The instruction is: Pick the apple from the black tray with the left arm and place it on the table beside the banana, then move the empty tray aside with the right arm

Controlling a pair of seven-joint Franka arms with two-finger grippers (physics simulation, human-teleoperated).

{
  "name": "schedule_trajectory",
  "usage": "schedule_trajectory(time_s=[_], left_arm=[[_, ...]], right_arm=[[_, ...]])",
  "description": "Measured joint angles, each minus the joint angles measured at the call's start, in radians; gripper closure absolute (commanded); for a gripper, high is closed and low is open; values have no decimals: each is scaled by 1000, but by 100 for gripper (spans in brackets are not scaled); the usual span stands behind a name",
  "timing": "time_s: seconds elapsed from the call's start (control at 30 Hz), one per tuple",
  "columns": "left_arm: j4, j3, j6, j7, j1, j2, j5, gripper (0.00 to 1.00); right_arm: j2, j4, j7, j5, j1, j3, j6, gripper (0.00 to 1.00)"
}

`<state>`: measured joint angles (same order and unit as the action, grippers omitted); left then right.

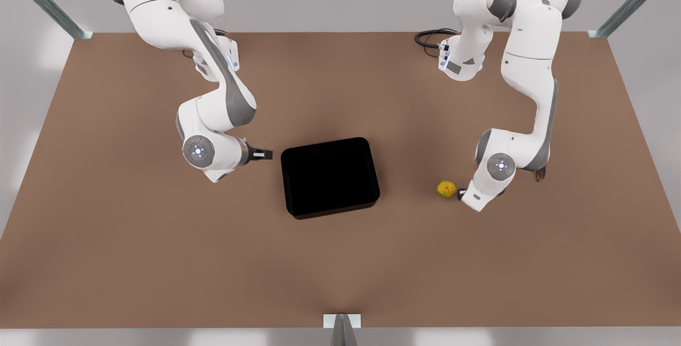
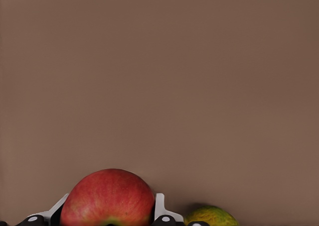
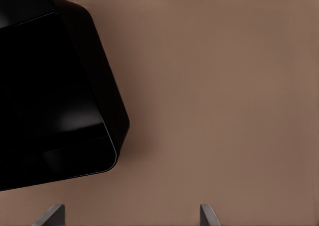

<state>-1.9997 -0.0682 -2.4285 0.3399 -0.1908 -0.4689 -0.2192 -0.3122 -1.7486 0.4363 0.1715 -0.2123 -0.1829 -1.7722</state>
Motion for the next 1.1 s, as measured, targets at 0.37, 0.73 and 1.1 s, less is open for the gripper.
schedule_trajectory(time_s=[0.37,0.73,1.1], left_arm=[[56,1,62,-146,-6,238,-2,0],[618,23,630,-277,58,184,268,0],[680,-16,744,-389,106,107,310,0]], right_arm=[[-49,15,159,-116,-73,-4,-254,0],[-172,57,295,-205,-117,-65,-394,0],[-259,56,377,-295,-115,-72,-477,0]])
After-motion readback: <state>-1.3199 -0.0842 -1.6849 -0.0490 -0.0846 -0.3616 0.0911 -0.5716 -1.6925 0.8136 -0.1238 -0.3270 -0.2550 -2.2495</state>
